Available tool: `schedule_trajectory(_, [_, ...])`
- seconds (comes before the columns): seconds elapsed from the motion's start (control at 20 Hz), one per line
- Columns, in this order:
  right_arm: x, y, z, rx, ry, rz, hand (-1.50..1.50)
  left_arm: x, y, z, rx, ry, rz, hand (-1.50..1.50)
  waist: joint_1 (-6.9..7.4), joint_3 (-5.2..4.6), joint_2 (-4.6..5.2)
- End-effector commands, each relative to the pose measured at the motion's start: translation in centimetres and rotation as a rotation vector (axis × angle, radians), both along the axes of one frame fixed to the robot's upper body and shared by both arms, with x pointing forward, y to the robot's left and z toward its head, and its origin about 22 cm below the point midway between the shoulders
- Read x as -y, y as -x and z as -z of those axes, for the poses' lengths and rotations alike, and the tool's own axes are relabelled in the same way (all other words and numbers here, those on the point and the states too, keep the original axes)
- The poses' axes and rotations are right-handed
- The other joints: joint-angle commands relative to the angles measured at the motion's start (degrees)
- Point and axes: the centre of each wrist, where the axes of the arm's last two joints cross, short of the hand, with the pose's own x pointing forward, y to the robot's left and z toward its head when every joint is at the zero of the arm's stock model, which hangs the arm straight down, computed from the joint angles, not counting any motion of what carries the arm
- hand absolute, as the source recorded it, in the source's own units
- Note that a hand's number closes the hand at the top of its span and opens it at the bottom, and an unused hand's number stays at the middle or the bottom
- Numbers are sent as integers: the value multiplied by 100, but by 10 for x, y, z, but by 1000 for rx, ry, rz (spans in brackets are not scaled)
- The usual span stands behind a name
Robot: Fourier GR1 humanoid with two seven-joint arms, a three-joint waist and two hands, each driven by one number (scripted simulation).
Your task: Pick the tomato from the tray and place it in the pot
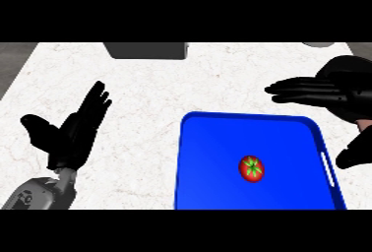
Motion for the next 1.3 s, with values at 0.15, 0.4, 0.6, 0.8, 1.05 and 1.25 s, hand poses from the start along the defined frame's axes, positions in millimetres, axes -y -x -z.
schedule_trajectory(0.15, [-23,1,-9,-74,207,-85,-150,4,13,18,-5,5,7,0,-29,-7,6])
schedule_trajectory(0.4, [-52,-8,23,-82,260,-63,-150,21,-6,9,-6,-7,3,0,-41,-2,25])
schedule_trajectory(0.6, [-50,-3,46,-106,342,-45,-150,1,1,1,1,6,-15,0,-53,-1,8])
schedule_trajectory(0.8, [-54,-2,55,-47,414,-50,-150,-1,7,5,-19,10,9,0,-45,-1,8])
schedule_trajectory(1.05, [-51,11,59,-47,420,-34,-150,-7,10,1,9,-4,1,0,-77,-1,-2])
schedule_trajectory(1.25, [-52,18,65,-66,358,-14,-150,2,0,1,4,9,-13,0,-103,-1,-1])
